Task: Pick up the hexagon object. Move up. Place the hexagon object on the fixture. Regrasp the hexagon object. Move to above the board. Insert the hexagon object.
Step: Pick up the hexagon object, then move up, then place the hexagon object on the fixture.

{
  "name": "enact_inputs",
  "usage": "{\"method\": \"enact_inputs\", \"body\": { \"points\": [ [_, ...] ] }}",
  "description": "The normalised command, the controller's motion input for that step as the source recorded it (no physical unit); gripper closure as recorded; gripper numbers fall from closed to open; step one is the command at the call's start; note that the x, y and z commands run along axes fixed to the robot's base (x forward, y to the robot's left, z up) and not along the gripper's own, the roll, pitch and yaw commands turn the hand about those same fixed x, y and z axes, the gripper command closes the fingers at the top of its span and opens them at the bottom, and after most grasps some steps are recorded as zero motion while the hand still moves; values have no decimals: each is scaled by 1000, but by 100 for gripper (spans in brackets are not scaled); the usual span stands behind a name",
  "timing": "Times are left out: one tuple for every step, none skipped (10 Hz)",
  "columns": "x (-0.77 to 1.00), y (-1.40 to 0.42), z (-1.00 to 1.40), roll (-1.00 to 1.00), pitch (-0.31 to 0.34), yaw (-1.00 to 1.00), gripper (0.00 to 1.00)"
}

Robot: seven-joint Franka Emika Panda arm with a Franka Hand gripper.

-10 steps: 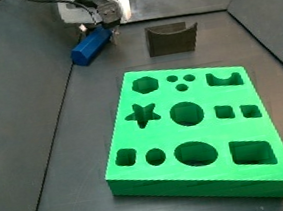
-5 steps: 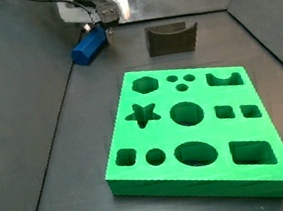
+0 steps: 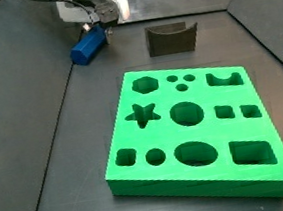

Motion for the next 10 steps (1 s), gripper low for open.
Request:
{"method": "enact_inputs", "body": {
  "points": [
    [0,0,0,0,0,0,100],
    [0,0,833,0,0,0,100],
    [11,4,829,2,-2,-35,100],
    [-11,2,757,1,12,-37,100],
    [-20,6,656,6,18,-37,100],
    [-21,11,494,11,36,-34,100],
    [-21,12,361,16,47,-32,100],
    [-21,15,181,25,55,-33,100],
    [0,0,1000,0,0,0,100],
    [-7,0,1000,6,11,-2,100]
  ]
}}
